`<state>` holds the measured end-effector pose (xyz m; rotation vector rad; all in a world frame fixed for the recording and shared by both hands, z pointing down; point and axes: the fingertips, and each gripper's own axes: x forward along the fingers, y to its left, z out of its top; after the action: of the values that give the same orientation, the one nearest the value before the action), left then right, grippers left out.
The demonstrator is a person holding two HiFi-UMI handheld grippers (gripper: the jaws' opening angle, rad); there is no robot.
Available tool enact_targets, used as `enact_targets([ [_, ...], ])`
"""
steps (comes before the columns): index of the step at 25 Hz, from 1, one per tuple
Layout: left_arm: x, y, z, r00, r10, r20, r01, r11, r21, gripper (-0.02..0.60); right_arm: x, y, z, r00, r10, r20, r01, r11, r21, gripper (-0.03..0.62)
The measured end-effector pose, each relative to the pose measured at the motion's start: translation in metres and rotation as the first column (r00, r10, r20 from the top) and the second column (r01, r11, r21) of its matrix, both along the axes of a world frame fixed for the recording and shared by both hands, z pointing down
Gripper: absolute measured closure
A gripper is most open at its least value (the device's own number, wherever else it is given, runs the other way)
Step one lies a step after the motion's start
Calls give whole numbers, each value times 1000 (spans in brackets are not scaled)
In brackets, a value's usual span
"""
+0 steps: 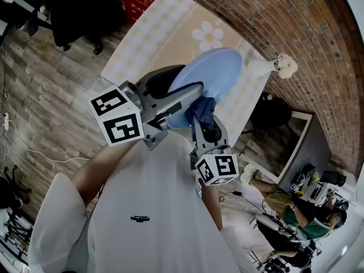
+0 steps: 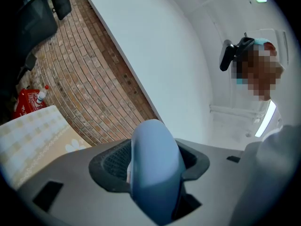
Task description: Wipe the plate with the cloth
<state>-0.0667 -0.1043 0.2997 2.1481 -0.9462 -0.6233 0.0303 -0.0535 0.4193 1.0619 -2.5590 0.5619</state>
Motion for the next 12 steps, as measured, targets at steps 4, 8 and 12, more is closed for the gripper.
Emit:
enact_targets([
  [4, -9, -4, 4, 1000, -26, 10, 26, 1000, -14, 335, -24, 14, -7, 996, -68, 63, 69, 997, -22, 442],
  [8, -14, -5, 9, 997, -62, 35, 63, 998, -25, 336, -43, 25, -22, 975, -128, 181, 139, 989, -53, 442],
  [12, -16, -4, 16, 994, -86, 68, 89, 996, -29, 336, -60, 37, -42, 943, -213, 256, 224, 974, -15, 442],
])
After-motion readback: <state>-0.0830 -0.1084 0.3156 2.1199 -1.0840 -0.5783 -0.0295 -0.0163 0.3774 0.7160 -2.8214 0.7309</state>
